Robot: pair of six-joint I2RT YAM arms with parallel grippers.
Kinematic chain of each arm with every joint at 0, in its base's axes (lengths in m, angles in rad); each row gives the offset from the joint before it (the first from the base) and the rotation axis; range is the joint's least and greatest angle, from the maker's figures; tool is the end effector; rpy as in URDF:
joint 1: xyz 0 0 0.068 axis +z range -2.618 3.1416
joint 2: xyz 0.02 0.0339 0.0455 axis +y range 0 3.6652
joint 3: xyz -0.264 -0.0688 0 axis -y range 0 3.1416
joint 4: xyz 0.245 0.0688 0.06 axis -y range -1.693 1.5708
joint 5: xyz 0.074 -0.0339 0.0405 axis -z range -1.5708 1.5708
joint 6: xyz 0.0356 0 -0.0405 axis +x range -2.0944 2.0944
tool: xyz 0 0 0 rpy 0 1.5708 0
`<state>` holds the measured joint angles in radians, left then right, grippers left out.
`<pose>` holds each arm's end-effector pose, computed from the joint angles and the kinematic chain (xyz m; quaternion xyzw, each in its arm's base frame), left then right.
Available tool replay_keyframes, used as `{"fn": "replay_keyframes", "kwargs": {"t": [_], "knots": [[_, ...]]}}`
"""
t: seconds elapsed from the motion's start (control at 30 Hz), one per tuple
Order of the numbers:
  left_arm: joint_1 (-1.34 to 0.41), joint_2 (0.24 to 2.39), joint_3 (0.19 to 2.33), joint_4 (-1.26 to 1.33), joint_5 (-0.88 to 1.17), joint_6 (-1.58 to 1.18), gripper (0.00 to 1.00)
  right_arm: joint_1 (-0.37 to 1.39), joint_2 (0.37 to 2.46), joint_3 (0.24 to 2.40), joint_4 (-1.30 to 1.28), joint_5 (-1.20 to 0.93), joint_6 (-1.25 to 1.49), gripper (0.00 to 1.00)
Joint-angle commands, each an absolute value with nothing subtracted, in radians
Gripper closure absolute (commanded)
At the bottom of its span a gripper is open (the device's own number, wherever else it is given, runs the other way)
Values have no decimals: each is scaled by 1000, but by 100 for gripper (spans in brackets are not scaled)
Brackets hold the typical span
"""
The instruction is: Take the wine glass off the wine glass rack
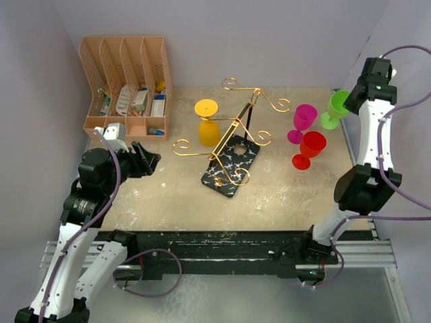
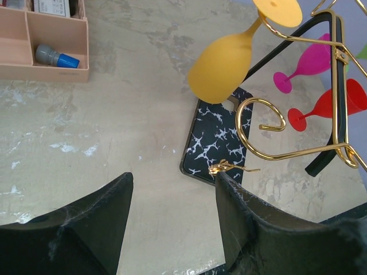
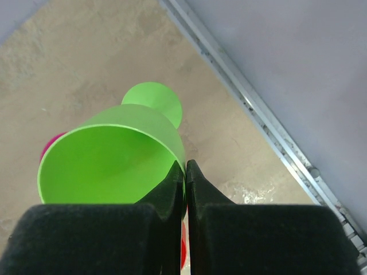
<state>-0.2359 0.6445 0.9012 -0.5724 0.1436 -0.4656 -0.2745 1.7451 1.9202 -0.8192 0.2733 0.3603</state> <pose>0.1296 -0.0364 0.3584 -0.0507 0.8069 -0.2558 0.5300 0.3662 -0.1131 0.4102 0.3344 0.8230 -0.1028 0.4476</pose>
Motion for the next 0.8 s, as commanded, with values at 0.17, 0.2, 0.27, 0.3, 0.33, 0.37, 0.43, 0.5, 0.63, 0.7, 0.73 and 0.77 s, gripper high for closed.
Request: {"fn": "replay_keyframes", "kwargs": {"t": [0.17, 0.2, 0.27, 0.3, 0.33, 0.37, 0.43, 0.5, 0.63, 0.7, 0.73, 0.77], "knots": [[-235, 627, 875, -551, 123, -448, 37, -279, 1703, 1761, -719, 222, 384, 100], [-236, 627, 876, -549, 126, -449, 37, -278, 1705, 1748, -713, 223, 384, 100], [-234, 627, 875, -550, 129, -448, 37, -279, 1713, 1734, -711, 225, 391, 100], [-235, 628, 874, -552, 128, -448, 37, -279, 1718, 1727, -709, 225, 393, 100], [-235, 627, 876, -553, 127, -449, 37, -279, 1723, 1721, -707, 227, 397, 100], [-235, 627, 875, -553, 126, -448, 37, -280, 1726, 1713, -703, 229, 400, 100], [-234, 626, 876, -554, 125, -448, 37, -281, 1736, 1708, -701, 241, 406, 100], [-235, 625, 876, -556, 123, -449, 37, -284, 1748, 1704, -701, 241, 411, 100], [-234, 626, 876, -557, 120, -448, 37, -290, 1769, 1698, -700, 245, 421, 100], [-235, 627, 876, -558, 120, -448, 37, -293, 1774, 1695, -696, 247, 425, 100], [-235, 627, 875, -557, 120, -446, 37, -293, 1778, 1694, -697, 248, 425, 100], [-235, 629, 877, -558, 119, -445, 37, -294, 1782, 1692, -697, 248, 426, 100]]}}
